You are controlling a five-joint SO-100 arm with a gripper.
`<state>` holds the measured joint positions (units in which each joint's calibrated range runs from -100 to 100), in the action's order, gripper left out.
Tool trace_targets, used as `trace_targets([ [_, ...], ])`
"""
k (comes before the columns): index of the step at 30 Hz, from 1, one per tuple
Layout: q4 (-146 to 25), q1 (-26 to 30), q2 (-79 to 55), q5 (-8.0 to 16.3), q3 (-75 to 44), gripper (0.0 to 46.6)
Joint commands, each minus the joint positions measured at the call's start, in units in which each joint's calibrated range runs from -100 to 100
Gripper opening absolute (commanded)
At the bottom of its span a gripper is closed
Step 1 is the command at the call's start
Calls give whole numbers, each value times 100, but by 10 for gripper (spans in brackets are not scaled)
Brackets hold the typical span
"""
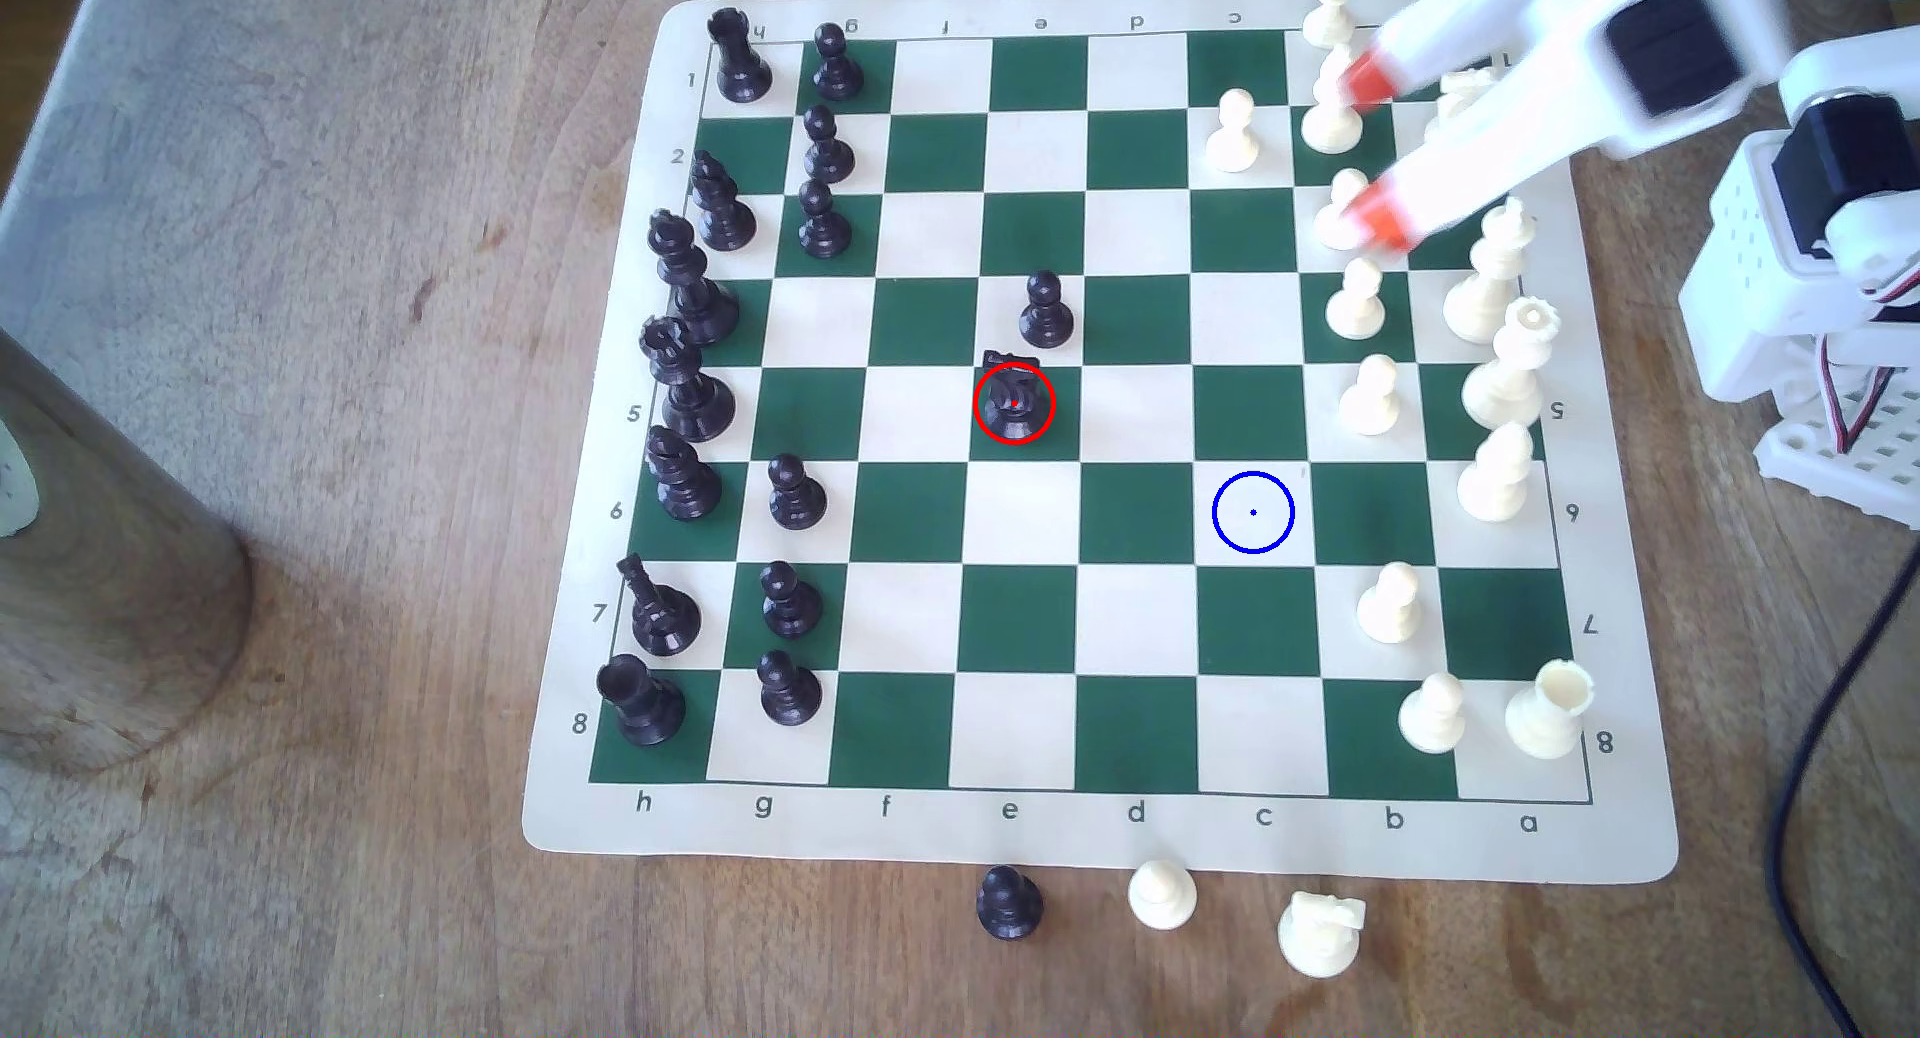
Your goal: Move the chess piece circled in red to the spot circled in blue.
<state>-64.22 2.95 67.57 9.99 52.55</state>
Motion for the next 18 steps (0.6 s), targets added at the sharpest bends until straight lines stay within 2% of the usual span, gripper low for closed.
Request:
trace_targets([
  [1,435,77,-1104,44,-595,235],
  [4,575,116,-1825,29,-822,209],
  [8,869,30,-2454,34,-976,211],
  [13,943,-17,-3532,176,-1710,209],
  [18,960,61,-4168,200,-2273,208],
])
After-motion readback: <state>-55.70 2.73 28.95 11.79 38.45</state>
